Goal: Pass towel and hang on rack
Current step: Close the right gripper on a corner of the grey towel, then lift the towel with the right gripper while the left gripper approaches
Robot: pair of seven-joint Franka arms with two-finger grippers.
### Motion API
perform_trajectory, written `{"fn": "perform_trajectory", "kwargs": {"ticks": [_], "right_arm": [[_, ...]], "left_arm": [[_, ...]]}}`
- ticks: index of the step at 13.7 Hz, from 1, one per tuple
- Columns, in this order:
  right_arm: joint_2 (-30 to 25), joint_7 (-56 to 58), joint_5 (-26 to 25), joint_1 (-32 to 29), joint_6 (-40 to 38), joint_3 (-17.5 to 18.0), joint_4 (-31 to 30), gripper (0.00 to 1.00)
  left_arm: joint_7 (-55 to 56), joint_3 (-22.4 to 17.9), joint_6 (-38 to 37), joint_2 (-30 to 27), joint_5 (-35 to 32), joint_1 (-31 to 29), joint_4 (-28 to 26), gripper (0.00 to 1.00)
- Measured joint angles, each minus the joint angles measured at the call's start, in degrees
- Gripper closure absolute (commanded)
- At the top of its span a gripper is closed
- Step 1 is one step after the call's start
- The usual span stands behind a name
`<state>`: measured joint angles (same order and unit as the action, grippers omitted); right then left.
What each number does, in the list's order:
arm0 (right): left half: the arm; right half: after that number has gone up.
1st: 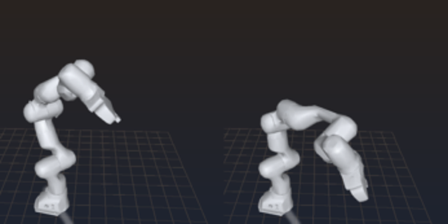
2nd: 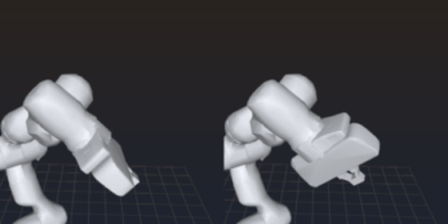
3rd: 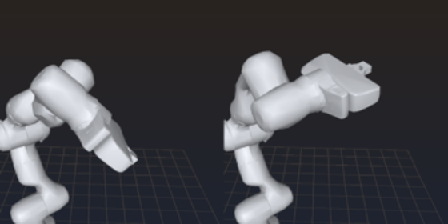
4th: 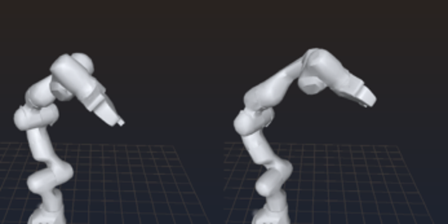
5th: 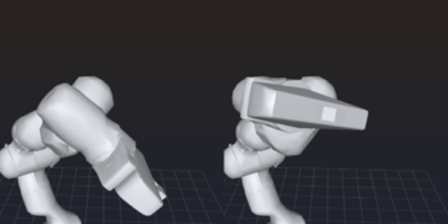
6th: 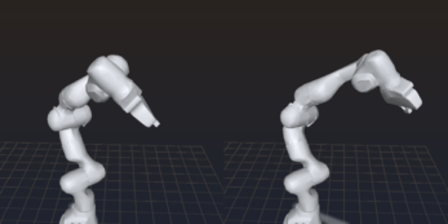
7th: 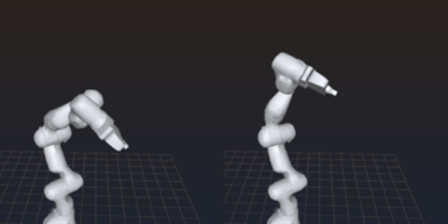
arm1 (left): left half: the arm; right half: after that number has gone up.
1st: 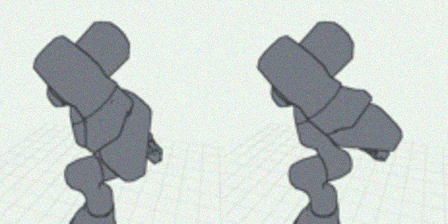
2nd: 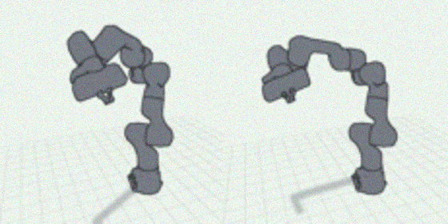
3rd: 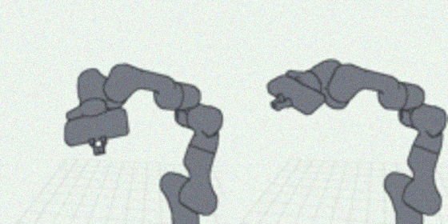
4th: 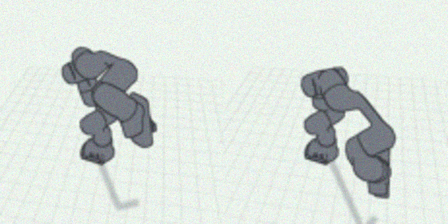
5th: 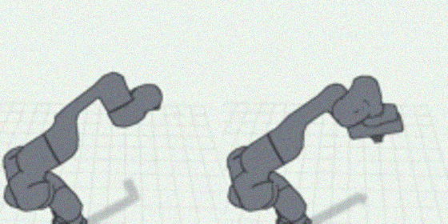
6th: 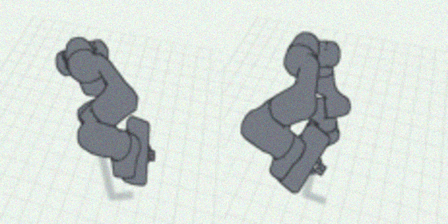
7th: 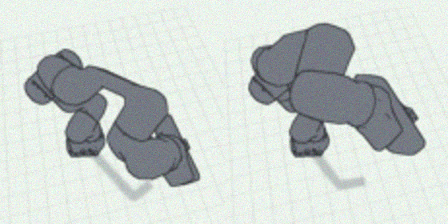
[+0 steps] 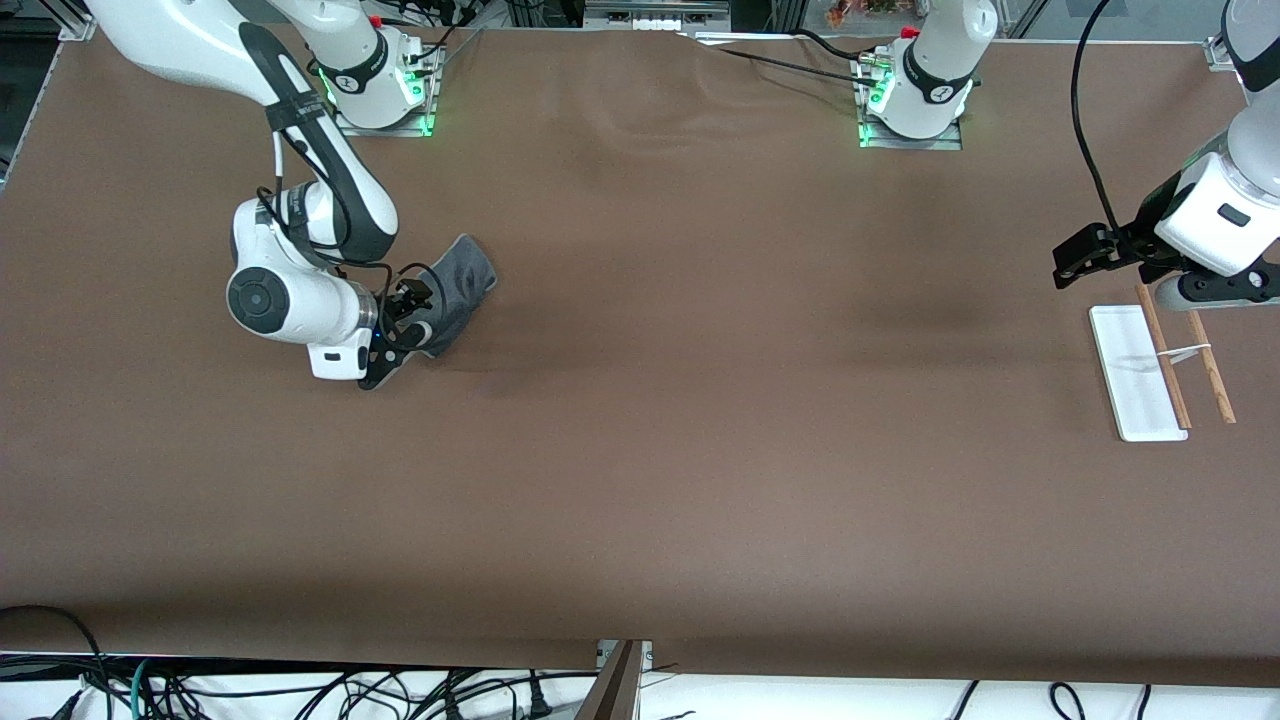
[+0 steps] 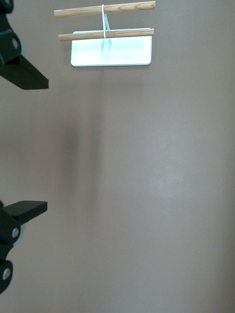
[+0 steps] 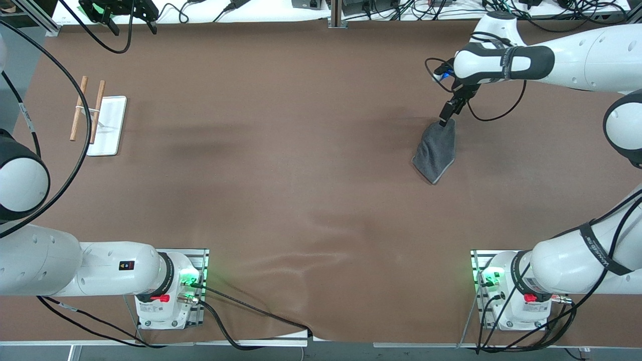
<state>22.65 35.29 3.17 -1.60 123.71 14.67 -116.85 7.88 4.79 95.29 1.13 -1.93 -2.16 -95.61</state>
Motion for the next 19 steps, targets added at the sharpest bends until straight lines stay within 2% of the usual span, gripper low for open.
{"fn": "perform_trajectory", "kwargs": {"ticks": [1,5,10,12,16,19], "right_arm": [[0.0,1.3,0.1,-0.3,0.0,-0.1,-0.1,0.09],[0.0,3.9,0.2,-0.4,0.0,-0.1,-0.5,0.16],[0.0,5.7,0.2,-0.4,0.0,0.0,-1.3,0.71],[0.0,6.4,0.2,-0.4,0.0,0.0,-1.2,1.00],[-0.3,7.0,0.2,-0.3,-0.1,0.2,0.3,1.00],[-1.7,6.9,1.9,-0.3,-5.7,1.0,8.4,1.00]], "left_arm": [[0.0,0.0,0.0,0.0,0.0,0.0,0.0,0.00],[0.0,0.0,0.0,0.0,0.0,0.0,0.0,0.00],[0.0,0.0,0.0,0.0,0.0,-0.1,0.0,0.00],[0.0,0.0,0.0,0.0,0.0,-0.1,0.0,0.00],[0.0,0.0,0.0,0.0,0.0,-0.1,0.0,0.00],[0.0,0.0,0.0,0.0,0.0,-0.1,0.0,0.00]]}}
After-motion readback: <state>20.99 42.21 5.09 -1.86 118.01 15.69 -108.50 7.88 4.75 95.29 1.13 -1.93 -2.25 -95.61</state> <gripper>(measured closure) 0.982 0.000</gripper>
